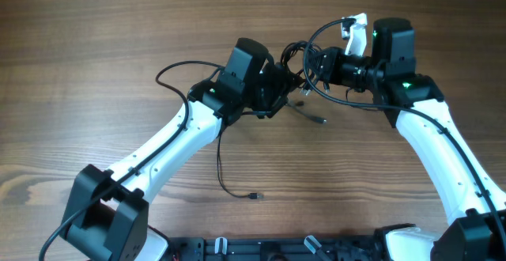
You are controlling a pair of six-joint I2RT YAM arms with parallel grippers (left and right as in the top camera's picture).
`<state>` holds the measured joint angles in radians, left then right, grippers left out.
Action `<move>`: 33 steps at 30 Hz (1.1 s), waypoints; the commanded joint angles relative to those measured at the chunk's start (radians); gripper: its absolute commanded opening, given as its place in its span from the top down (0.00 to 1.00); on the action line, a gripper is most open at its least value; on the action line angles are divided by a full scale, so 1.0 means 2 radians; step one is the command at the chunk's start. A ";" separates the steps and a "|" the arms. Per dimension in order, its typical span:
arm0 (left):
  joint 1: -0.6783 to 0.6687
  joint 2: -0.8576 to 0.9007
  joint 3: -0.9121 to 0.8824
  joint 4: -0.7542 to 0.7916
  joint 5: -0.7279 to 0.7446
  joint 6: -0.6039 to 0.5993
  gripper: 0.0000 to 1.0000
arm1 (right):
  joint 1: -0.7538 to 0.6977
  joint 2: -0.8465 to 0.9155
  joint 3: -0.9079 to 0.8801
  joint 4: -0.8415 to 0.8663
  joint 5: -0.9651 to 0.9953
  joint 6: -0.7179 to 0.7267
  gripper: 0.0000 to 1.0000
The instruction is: Untangle cables
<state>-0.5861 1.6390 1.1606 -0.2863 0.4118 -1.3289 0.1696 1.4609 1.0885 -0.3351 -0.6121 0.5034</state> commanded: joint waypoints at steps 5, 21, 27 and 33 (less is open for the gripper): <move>0.014 -0.029 0.002 0.005 -0.015 -0.043 0.36 | 0.005 0.005 -0.001 -0.006 0.039 -0.004 0.96; 0.000 -0.016 0.002 -0.016 -0.114 -0.023 0.39 | 0.005 0.006 -0.001 0.002 -0.133 0.074 0.96; 0.016 -0.014 0.002 -0.048 -0.171 0.084 0.96 | -0.014 0.006 -0.001 0.002 -0.073 -0.013 0.92; 0.075 -0.022 0.010 0.001 -0.103 0.228 0.96 | -0.015 0.006 -0.001 -0.102 0.119 -0.110 0.87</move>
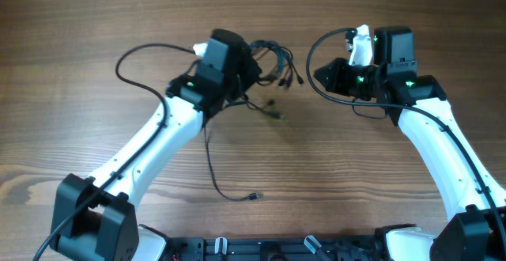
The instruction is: Untangle cables
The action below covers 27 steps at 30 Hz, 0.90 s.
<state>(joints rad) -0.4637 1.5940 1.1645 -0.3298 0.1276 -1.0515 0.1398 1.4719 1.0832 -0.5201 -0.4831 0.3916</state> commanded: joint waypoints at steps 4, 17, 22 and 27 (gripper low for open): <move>0.014 0.001 0.008 0.031 0.052 0.119 0.96 | 0.000 0.001 0.002 -0.009 -0.086 -0.198 0.55; 0.018 0.001 0.037 0.013 0.095 0.011 0.96 | 0.055 0.050 0.001 0.121 -0.185 -0.252 0.48; 0.032 0.001 0.037 0.000 0.108 0.030 0.96 | 0.054 0.055 0.002 0.122 -0.095 -0.171 0.95; 0.057 0.001 0.037 0.002 0.052 0.133 0.96 | 0.026 0.048 0.002 0.023 -0.166 -0.155 0.96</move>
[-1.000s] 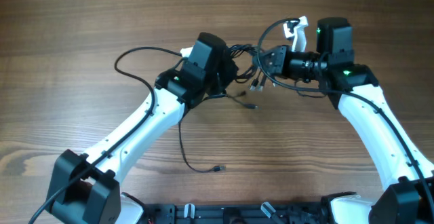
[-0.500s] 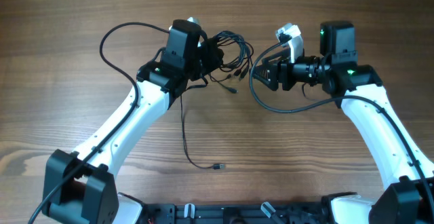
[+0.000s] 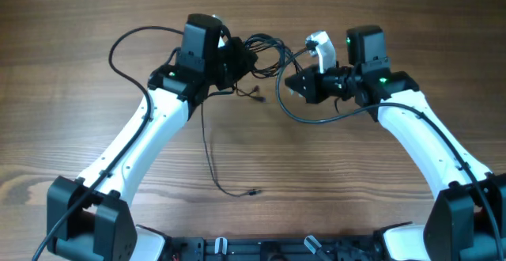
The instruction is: Untangle cables
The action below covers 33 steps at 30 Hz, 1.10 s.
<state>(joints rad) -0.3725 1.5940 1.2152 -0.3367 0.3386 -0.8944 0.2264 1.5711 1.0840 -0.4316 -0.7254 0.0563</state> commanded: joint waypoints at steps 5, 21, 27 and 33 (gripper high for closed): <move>-0.033 0.004 0.011 0.007 -0.102 0.103 0.96 | -0.053 -0.003 0.001 -0.002 -0.281 0.033 0.96; -0.078 0.002 0.011 0.050 -0.146 0.328 0.96 | -0.055 -0.047 0.001 -0.065 -0.041 0.010 0.37; -0.079 0.002 0.011 0.048 -0.189 0.256 0.96 | -0.054 -0.079 0.001 0.008 -0.113 0.209 0.31; -0.117 0.002 0.011 0.049 -0.189 0.203 0.96 | -0.006 -0.076 0.001 0.098 -0.012 0.401 0.42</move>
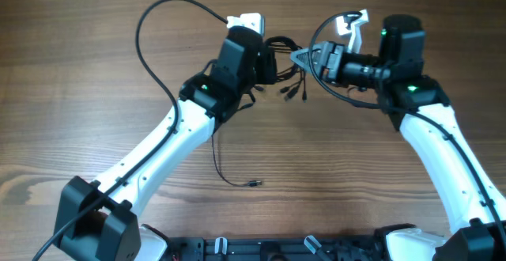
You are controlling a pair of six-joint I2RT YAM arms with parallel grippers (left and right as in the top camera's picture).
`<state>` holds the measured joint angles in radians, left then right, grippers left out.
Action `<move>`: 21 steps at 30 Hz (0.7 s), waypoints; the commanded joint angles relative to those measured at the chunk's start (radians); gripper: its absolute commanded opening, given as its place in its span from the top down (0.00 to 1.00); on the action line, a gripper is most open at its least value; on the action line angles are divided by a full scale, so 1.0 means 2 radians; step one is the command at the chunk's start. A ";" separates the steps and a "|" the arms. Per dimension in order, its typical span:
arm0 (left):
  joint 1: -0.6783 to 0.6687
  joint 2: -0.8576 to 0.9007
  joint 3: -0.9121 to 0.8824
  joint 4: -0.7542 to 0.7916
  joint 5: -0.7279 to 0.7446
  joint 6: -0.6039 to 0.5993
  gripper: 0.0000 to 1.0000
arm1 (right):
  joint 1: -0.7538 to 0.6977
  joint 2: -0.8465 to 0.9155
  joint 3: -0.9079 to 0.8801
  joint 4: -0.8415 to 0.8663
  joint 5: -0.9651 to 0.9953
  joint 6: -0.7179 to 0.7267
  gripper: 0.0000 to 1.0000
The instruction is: Untangle cables
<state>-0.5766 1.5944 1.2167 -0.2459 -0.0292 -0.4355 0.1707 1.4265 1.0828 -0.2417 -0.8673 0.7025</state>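
Observation:
A tangle of black cables [282, 51] hangs between my two grippers at the table's far middle. Its loose connector ends [292, 89] dangle just below. My left gripper [269, 62] is shut on the tangle's left side, with a white plug [245, 21] showing above its wrist. From there a long black cable [152, 59] loops out left and trails down to a free end [253, 183]. My right gripper [305, 57] faces left, shut on a black cable loop [341, 96] that carries a white adapter [353, 24].
Bare wooden table [79, 111] surrounds the arms. The arms' base rail [269, 249] runs along the near edge. The long cable's tail lies across the near middle, below the left forearm.
My left gripper has moved right with the tangle, and the long loop followed it. My right gripper has moved up and slightly right; its wrist and white adapter are further right.
Both grippers first met at the tangle right of centre. Then they stood apart, the left holding the bundle further left, the right keeping its loop. After that both were left of centre and close together. Now they face each other near the middle, each holding its cable.

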 commanded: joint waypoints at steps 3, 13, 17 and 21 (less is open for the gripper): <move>-0.018 0.002 0.011 0.003 -0.005 -0.081 0.96 | 0.048 0.004 0.002 0.000 0.113 0.097 0.44; -0.017 0.002 0.011 -0.004 0.089 -0.130 0.96 | 0.050 0.051 0.002 0.039 0.210 0.120 0.54; -0.017 0.002 0.011 -0.004 0.097 -0.125 0.96 | 0.050 0.054 0.002 0.052 0.187 0.121 0.58; -0.017 0.002 0.011 -0.004 0.111 -0.100 0.96 | 0.050 0.054 0.002 0.053 0.186 0.136 0.63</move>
<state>-0.6067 1.5955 1.2167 -0.2581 0.1108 -0.6865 0.2722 1.5204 1.0828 -0.1474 -0.4942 0.9459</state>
